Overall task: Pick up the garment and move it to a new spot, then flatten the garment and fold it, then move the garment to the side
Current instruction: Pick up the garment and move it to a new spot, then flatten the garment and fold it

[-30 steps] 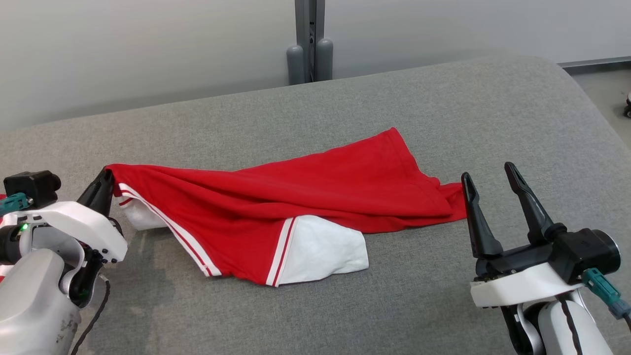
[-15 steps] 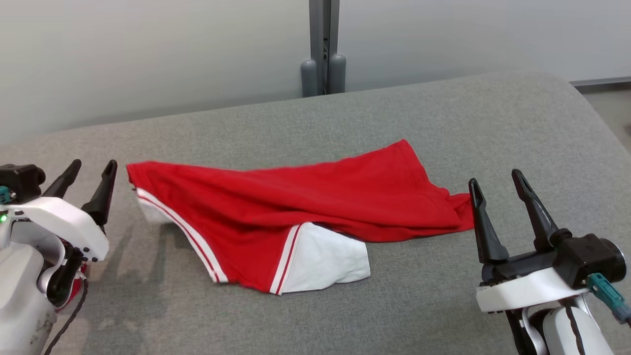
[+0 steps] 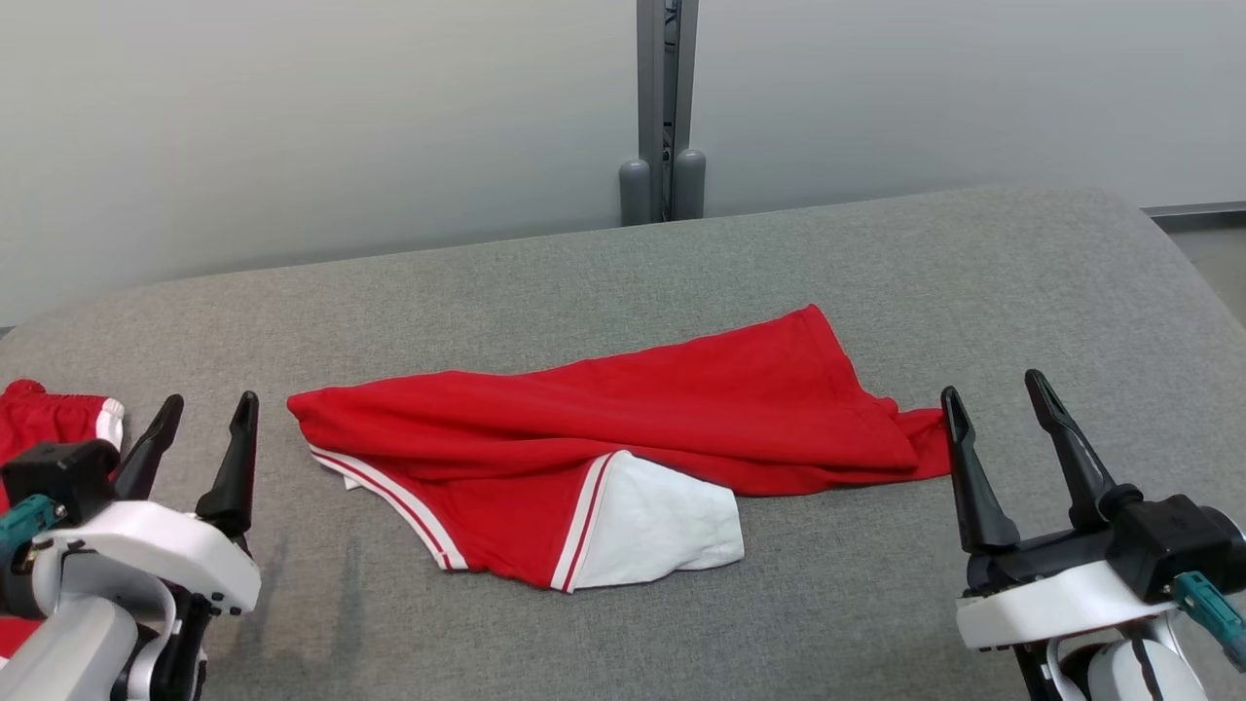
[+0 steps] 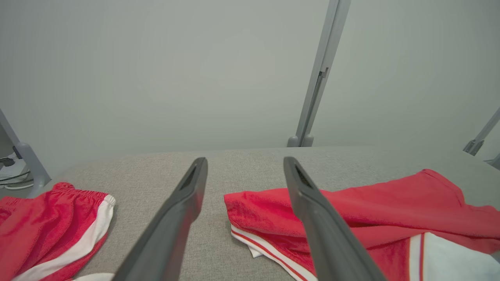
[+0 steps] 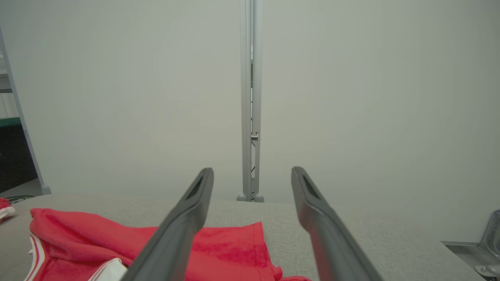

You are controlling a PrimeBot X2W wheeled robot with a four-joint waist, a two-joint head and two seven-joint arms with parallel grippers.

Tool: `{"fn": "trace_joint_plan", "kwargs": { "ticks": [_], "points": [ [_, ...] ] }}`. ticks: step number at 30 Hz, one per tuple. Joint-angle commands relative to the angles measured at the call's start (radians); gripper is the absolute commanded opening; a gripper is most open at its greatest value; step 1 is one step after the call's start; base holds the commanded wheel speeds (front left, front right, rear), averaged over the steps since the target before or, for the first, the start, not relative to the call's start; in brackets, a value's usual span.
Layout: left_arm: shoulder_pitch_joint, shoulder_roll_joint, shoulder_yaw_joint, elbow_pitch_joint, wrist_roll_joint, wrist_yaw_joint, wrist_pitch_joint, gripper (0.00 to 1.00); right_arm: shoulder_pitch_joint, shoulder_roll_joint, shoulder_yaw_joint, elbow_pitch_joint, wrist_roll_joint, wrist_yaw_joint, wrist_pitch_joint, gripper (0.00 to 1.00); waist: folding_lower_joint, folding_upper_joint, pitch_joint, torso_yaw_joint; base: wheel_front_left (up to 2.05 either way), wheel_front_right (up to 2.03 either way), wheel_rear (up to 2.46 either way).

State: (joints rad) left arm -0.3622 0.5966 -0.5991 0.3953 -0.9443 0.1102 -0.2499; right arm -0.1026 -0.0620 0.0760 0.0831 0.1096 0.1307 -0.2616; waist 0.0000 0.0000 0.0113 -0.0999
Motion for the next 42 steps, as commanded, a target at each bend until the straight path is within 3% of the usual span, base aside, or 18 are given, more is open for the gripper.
{"fn": "trace_joint_plan", "kwargs": {
  "ticks": [1, 3, 6, 10, 16, 28, 33, 42],
  "points": [
    [0.038, 0.000, 0.032, -0.051, 0.017, 0.039, -0.011, 1.00, 0.012, -0.004, -0.003, -0.005, 0.004, 0.000, -0.005, 1.00, 0.0000, 0.0000, 0.000, 0.001, 0.00, 0.00, 0.00],
    [0.088, -0.015, 0.097, -0.142, 0.063, 0.093, -0.016, 1.00, 0.019, -0.003, -0.008, -0.013, 0.004, 0.000, -0.005, 1.00, 0.0000, 0.0000, 0.000, 0.002, 0.00, 0.00, 0.00],
    [0.192, -0.070, 0.203, -0.266, 0.158, 0.140, -0.014, 1.00, 0.031, -0.001, -0.016, -0.023, 0.004, 0.000, -0.005, 1.00, 0.0000, 0.0000, 0.002, 0.004, 0.00, 0.00, 0.00],
    [0.307, -0.162, 0.316, -0.367, 0.277, 0.153, -0.015, 1.00, 0.048, 0.001, -0.030, -0.036, 0.003, 0.000, -0.005, 1.00, 0.0000, 0.0000, 0.004, 0.003, 0.00, 0.00, 0.00],
    [0.408, -0.301, 0.394, -0.394, 0.388, 0.098, -0.015, 1.00, 0.064, 0.006, -0.045, -0.054, 0.008, 0.000, -0.005, 1.00, 0.0000, 0.0000, 0.007, 0.002, 0.00, 0.00, 0.00],
    [0.415, -0.398, 0.471, -0.347, 0.489, -0.016, -0.015, 1.00, 0.062, 0.008, -0.040, -0.052, 0.005, 0.000, -0.005, 1.00, 0.0000, 0.0000, 0.005, 0.005, 0.00, 0.00, 0.00],
    [0.393, -0.423, 0.393, -0.287, 0.502, -0.082, 0.006, 1.00, 0.048, 0.008, -0.047, -0.055, 0.000, 0.000, -0.005, 1.00, 0.0000, 0.0000, 0.005, 0.001, 0.00, 0.00, 0.00],
    [0.258, -0.471, 0.180, -0.115, 0.574, -0.166, 0.169, 1.00, 0.008, -0.001, -0.062, -0.077, -0.015, 0.000, -0.005, 1.00, 0.0000, 0.0000, 0.039, -0.042, 0.00, 0.00, 0.00]
  ]
}}
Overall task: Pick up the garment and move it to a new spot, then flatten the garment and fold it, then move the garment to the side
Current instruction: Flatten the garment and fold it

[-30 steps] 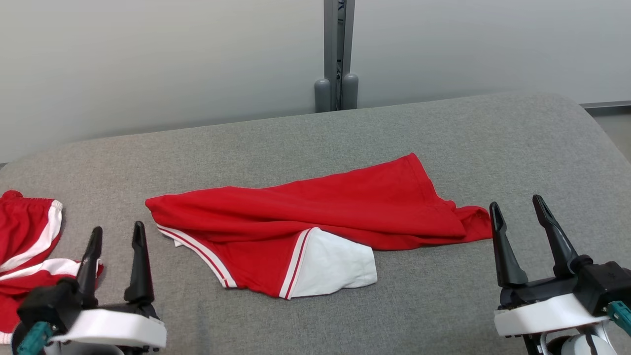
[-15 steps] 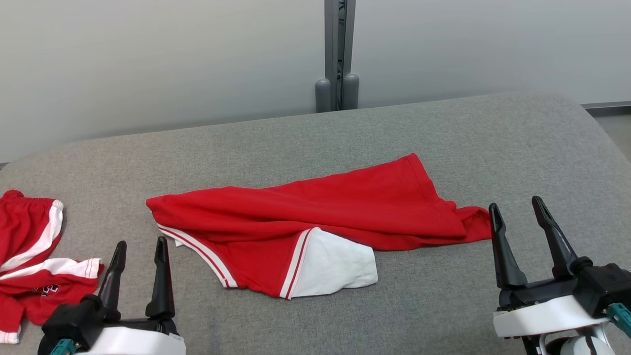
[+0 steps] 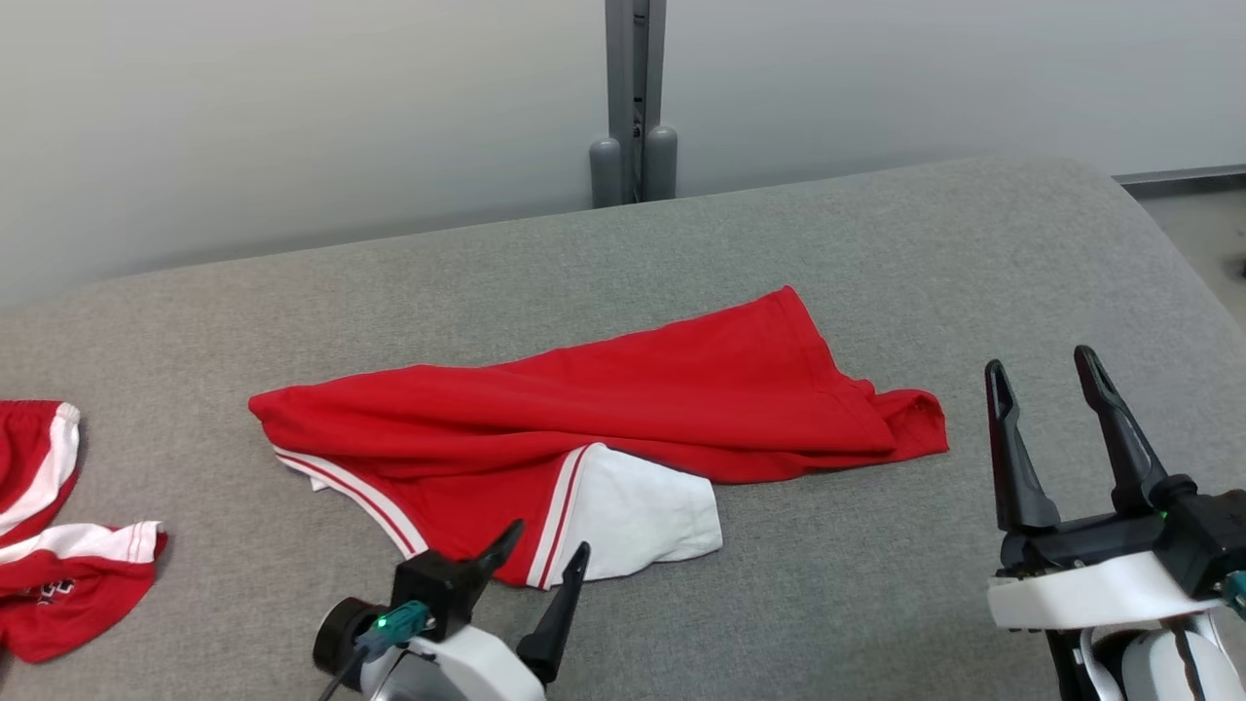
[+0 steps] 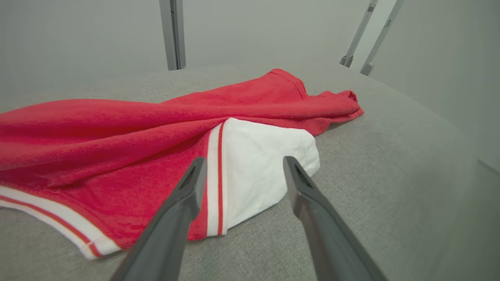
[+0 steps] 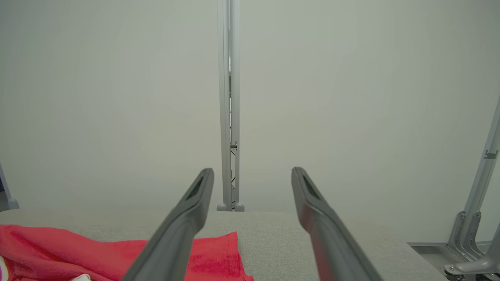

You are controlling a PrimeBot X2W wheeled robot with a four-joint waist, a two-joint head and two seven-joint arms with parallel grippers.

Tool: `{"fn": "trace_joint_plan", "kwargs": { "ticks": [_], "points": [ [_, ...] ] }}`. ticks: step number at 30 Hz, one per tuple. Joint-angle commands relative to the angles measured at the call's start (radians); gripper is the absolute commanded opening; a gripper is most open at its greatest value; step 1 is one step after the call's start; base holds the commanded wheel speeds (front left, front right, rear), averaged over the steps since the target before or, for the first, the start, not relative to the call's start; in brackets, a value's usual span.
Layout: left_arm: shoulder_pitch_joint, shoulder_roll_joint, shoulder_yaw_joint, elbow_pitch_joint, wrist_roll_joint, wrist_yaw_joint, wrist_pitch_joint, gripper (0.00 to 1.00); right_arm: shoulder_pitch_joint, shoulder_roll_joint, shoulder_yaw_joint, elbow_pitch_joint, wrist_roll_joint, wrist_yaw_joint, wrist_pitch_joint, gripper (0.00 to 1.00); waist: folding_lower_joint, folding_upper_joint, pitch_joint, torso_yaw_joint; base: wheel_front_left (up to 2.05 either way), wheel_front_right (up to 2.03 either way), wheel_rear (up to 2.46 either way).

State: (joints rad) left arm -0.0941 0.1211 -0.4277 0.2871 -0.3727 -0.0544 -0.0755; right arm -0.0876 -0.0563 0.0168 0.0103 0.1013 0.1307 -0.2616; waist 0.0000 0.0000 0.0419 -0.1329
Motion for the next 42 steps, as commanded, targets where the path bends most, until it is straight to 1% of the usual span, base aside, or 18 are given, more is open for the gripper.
{"fn": "trace_joint_plan", "kwargs": {
  "ticks": [1, 3, 7, 13, 18, 20, 21, 23, 24, 25, 26, 27, 31, 36, 37, 39, 40, 42],
  "points": [
    [-0.030, 0.003, -0.015, 0.016, 0.018, -0.008, 0.005, 1.00, -0.016, -0.008, 0.000, -0.005, -0.007, 0.000, -0.005, 1.00, 0.0000, 0.0000, 0.015, -0.019, 0.00, 0.00, 0.00],
    [-0.061, -0.006, -0.062, 0.071, 0.047, -0.020, 0.028, 1.00, -0.037, -0.013, 0.009, -0.002, -0.007, 0.000, -0.005, 1.00, 0.0000, 0.0000, 0.029, -0.041, 0.00, 0.00, 0.00],
    [-0.132, -0.030, -0.127, 0.153, 0.073, -0.038, 0.038, 1.00, -0.072, -0.022, 0.013, -0.005, -0.011, 0.000, -0.005, 1.00, 0.0000, 0.0000, 0.057, -0.077, 0.00, 0.00, 0.00],
    [-0.235, -0.056, -0.181, 0.280, 0.071, -0.050, 0.029, 1.00, -0.099, -0.017, 0.004, -0.018, -0.013, 0.000, -0.005, 1.00, 0.0000, 0.0000, 0.101, -0.125, 0.00, 0.00, 0.00],
    [-0.308, -0.064, -0.218, 0.384, 0.064, -0.056, 0.017, 1.00, -0.110, -0.009, -0.005, -0.028, -0.010, 0.000, -0.005, 1.00, 0.0000, 0.0000, 0.135, -0.151, 0.00, 0.00, 0.00],
    [-0.318, -0.065, -0.225, 0.402, 0.062, -0.056, 0.020, 1.00, -0.110, -0.008, -0.007, -0.029, -0.010, 0.000, -0.005, 1.00, 0.0000, 0.0000, 0.139, -0.155, 0.00, 0.00, 0.00],
    [-0.343, -0.066, -0.234, 0.443, 0.060, -0.039, 0.031, 1.00, -0.113, -0.005, -0.006, -0.029, -0.009, 0.000, -0.005, 1.00, 0.0000, 0.0000, 0.146, -0.162, 0.00, 0.00, 0.00],
    [-0.361, -0.066, -0.248, 0.484, 0.060, -0.033, 0.044, 1.00, -0.115, -0.002, -0.007, -0.030, -0.009, 0.000, -0.005, 1.00, 0.0000, 0.0000, 0.150, -0.166, 0.00, 0.00, 0.00],
    [-0.366, -0.065, -0.255, 0.496, 0.056, -0.035, 0.042, 0.84, -0.116, -0.002, -0.008, -0.031, -0.009, 0.000, -0.005, 1.00, 0.0000, 0.0000, 0.152, -0.167, 0.00, 0.00, 0.00],
    [-0.372, -0.065, -0.262, 0.500, 0.052, -0.038, 0.028, 0.45, -0.115, 0.000, -0.010, -0.031, -0.008, 0.000, -0.005, 1.00, 0.0000, 0.0000, 0.153, -0.167, 0.00, 0.00, 0.00],
    [-0.378, -0.066, -0.269, 0.496, 0.046, -0.041, 0.017, 0.12, -0.115, 0.001, -0.012, -0.031, -0.008, 0.000, -0.005, 1.00, 0.0000, 0.0000, 0.152, -0.165, 0.00, 0.00, 0.00],
    [-0.383, -0.066, -0.277, 0.493, 0.041, -0.044, 0.008, 0.00, -0.113, 0.001, -0.016, -0.030, -0.009, 0.000, -0.005, 1.00, 0.0000, 0.0000, 0.150, -0.163, 0.00, 0.00, 0.00],
    [-0.388, -0.068, -0.307, 0.469, 0.017, -0.046, -0.028, 0.00, -0.098, 0.003, -0.024, -0.024, -0.011, 0.000, -0.005, 1.00, 0.0000, 0.0000, 0.131, -0.143, 0.00, 0.00, 0.00],
    [-0.363, -0.069, -0.322, 0.400, -0.019, -0.047, -0.070, 0.00, -0.087, 0.003, -0.031, -0.022, -0.016, 0.000, -0.005, 1.00, 0.0000, 0.0000, 0.100, -0.087, 0.00, 0.00, 0.00],
    [-0.363, -0.069, -0.322, 0.400, -0.019, -0.047, -0.070, 0.00, -0.087, 0.003, -0.031, -0.022, -0.016, 0.000, -0.005, 1.00, 0.0000, 0.0000, 0.100, -0.087, 0.00, 0.00, 0.00],
    [-0.331, -0.055, -0.307, 0.321, -0.045, -0.040, -0.070, 0.00, -0.070, -0.002, -0.046, -0.022, -0.017, 0.000, -0.005, 1.00, 0.0000, 0.0000, 0.079, -0.032, 0.00, 0.00, 0.00],
    [-0.316, -0.035, -0.300, 0.290, -0.049, -0.029, -0.058, 0.00, -0.066, -0.003, -0.047, -0.020, -0.018, 0.000, -0.005, 1.00, 0.0000, 0.0000, 0.074, -0.016, 0.00, 0.00, 0.00],
    [-0.281, -0.008, -0.291, 0.220, -0.068, -0.022, -0.033, 0.00, -0.058, -0.006, -0.058, -0.019, -0.018, 0.000, -0.005, 1.00, 0.0000, 0.0000, 0.061, 0.026, 0.00, 0.00, 0.00]
  ]
}}
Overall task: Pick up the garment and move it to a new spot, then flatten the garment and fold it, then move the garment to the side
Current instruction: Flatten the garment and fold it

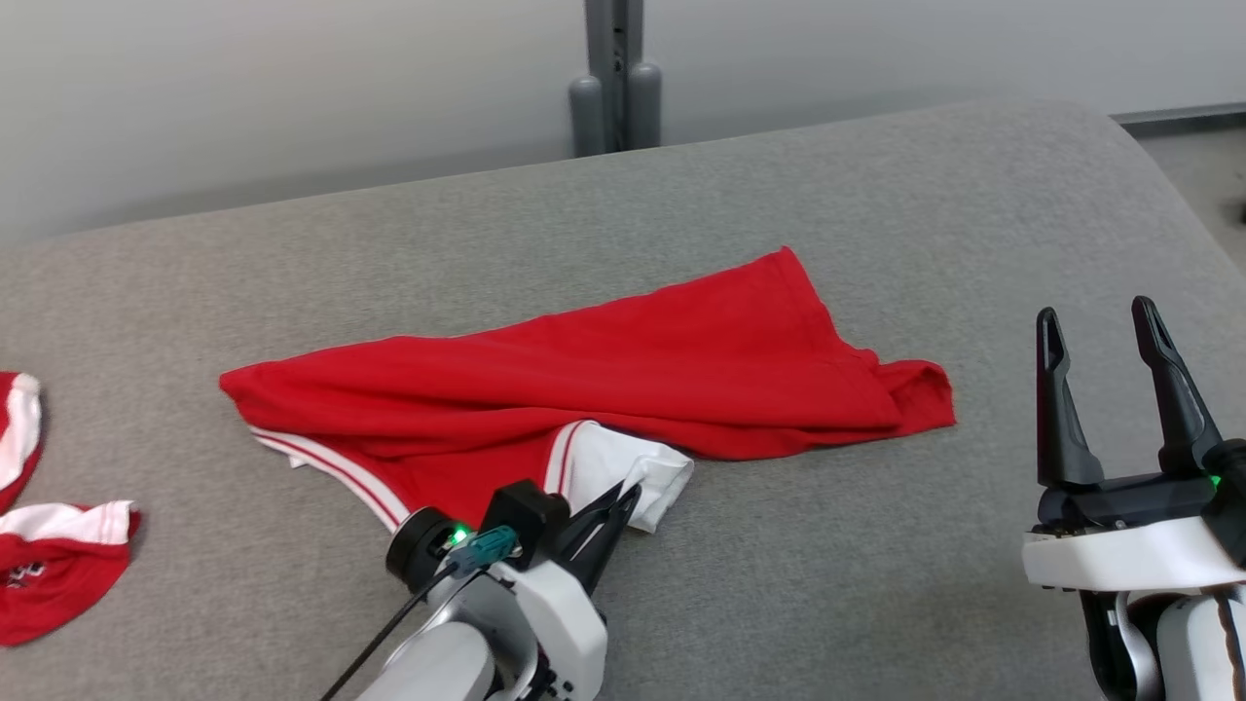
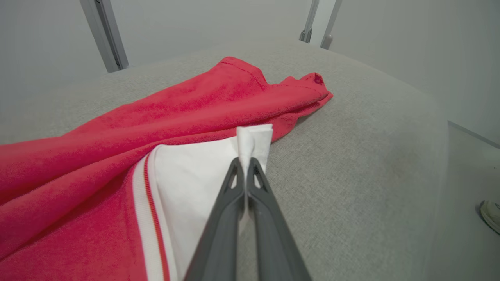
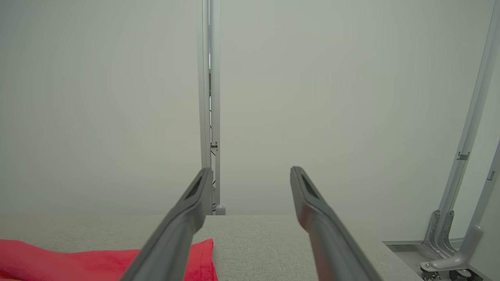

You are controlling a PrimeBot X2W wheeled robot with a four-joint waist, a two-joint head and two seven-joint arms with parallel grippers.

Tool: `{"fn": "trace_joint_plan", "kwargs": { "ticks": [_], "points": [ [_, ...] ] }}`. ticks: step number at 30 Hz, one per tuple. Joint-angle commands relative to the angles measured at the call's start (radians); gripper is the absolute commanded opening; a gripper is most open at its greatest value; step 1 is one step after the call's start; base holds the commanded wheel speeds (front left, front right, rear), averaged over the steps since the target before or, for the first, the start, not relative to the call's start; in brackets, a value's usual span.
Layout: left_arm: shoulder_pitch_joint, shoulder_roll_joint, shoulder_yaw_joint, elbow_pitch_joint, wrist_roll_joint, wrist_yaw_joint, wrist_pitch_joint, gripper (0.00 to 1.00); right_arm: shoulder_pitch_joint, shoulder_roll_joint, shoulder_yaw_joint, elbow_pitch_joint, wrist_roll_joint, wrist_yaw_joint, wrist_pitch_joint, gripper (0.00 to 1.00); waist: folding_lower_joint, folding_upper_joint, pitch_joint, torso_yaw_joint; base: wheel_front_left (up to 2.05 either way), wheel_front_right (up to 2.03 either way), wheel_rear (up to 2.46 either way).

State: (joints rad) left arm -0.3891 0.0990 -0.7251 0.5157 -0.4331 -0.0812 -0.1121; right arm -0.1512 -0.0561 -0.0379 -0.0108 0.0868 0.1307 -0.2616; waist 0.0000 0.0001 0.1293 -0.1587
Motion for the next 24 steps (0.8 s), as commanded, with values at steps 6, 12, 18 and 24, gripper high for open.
{"fn": "trace_joint_plan", "kwargs": {
  "ticks": [6, 12, 18, 24],
  "points": [
    [0.140, 0.155, 0.055, -0.265, -0.054, 0.052, 0.106, 0.00, 0.024, -0.014, -0.018, 0.009, -0.002, 0.000, -0.005, 1.00, 0.0000, -0.0001, -0.053, 0.139, 0.00, 0.00, 0.00],
    [0.249, 0.300, 0.128, -0.461, -0.093, 0.123, 0.203, 0.00, 0.034, -0.020, -0.023, 0.014, -0.003, 0.000, -0.005, 1.00, 0.0000, -0.0001, -0.066, 0.182, 0.00, 0.00, 0.00],
    [0.336, 0.399, 0.147, -0.531, -0.118, 0.154, 0.294, 0.00, 0.039, -0.029, -0.018, 0.023, 0.005, 0.000, -0.005, 1.00, 0.0000, -0.0001, -0.075, 0.188, 0.00, 0.00, 0.00],
    [0.379, 0.443, 0.175, -0.544, -0.088, 0.219, 0.303, 0.00, 0.045, -0.036, -0.030, 0.027, 0.005, 0.000, -0.005, 1.00, 0.0000, -0.0001, -0.075, 0.184, 0.00, 0.00, 0.00]
  ]
}}
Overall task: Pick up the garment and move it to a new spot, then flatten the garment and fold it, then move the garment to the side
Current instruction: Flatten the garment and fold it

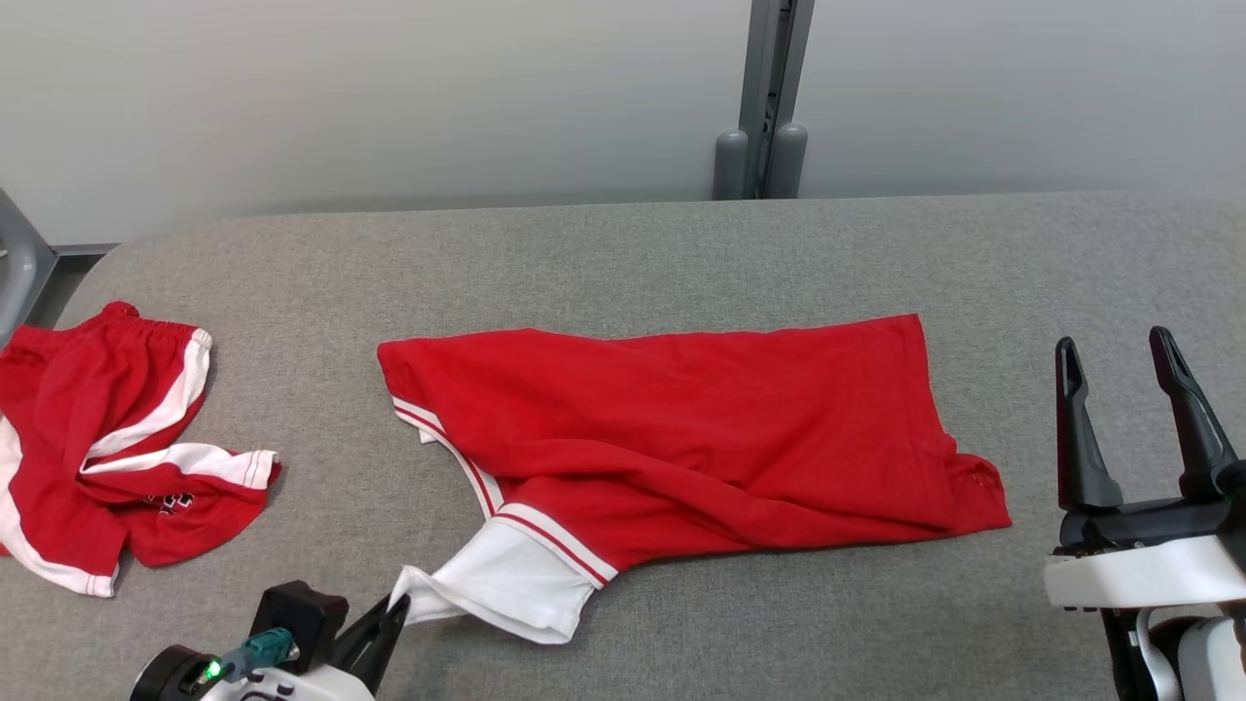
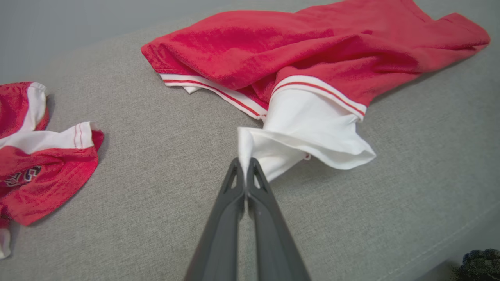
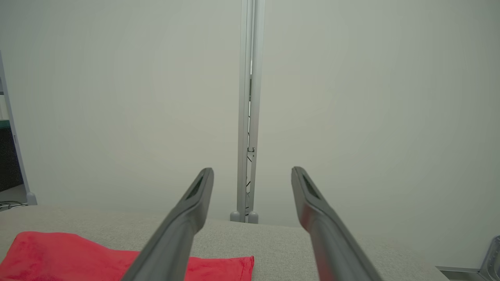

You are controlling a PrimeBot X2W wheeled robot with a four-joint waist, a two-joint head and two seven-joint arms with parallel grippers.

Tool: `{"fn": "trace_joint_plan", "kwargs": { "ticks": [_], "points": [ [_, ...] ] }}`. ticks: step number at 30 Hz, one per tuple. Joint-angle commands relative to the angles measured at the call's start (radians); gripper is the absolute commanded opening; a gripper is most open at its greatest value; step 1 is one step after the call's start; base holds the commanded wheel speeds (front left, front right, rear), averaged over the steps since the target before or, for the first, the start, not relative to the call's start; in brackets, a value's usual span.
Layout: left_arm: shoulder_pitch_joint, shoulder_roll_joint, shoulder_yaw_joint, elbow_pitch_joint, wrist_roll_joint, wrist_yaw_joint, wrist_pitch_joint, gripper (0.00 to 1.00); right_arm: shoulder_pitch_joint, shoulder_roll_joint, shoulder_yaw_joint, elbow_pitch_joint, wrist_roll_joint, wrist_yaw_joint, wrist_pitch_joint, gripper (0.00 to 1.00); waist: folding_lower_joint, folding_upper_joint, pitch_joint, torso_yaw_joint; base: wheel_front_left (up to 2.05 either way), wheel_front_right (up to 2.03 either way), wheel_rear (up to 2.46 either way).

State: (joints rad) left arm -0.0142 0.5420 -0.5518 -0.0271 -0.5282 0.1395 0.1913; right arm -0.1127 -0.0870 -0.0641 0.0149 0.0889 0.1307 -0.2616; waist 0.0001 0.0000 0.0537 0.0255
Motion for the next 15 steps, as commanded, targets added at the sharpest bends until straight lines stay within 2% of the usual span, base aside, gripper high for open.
{"fn": "trace_joint_plan", "kwargs": {
  "ticks": [1, 6, 7, 8, 12, 15],
  "points": [
    [0.012, 0.000, 0.006, -0.007, -0.002, 0.006, 0.001, 0.00, 0.007, -0.006, -0.004, 0.003, 0.003, 0.000, -0.005, 1.00, -0.0001, 0.0000, 0.000, -0.001, 0.00, 0.00, 0.00],
    [0.053, -0.004, -0.008, 0.008, -0.038, 0.003, 0.030, 0.00, 0.012, -0.006, 0.002, 0.013, 0.004, 0.000, -0.005, 1.00, -0.0001, 0.0000, -0.003, -0.010, 0.00, 0.00, 0.00],
    [0.052, -0.009, -0.009, 0.011, -0.044, -0.002, 0.027, 0.82, 0.011, -0.006, 0.004, 0.015, 0.006, 0.000, -0.005, 1.00, -0.0001, 0.0000, -0.003, -0.012, 0.00, 0.00, 0.00],
    [0.053, -0.015, -0.010, 0.011, -0.052, -0.007, 0.023, 1.00, 0.010, -0.007, 0.006, 0.017, 0.006, 0.000, -0.005, 1.00, -0.0001, 0.0000, -0.003, -0.014, 0.00, 0.00, 0.00],
    [0.050, -0.020, 0.006, 0.007, -0.056, 0.009, 0.007, 1.00, 0.017, -0.006, 0.012, 0.020, 0.006, 0.000, -0.005, 1.00, -0.0001, 0.0000, -0.008, -0.022, 0.00, 0.00, 0.00],
    [0.054, -0.003, 0.042, -0.021, -0.043, 0.053, -0.010, 1.00, 0.023, -0.007, 0.019, 0.020, 0.005, 0.000, -0.005, 1.00, -0.0001, 0.0000, -0.015, -0.030, 0.00, 0.00, 0.00]
  ]
}}
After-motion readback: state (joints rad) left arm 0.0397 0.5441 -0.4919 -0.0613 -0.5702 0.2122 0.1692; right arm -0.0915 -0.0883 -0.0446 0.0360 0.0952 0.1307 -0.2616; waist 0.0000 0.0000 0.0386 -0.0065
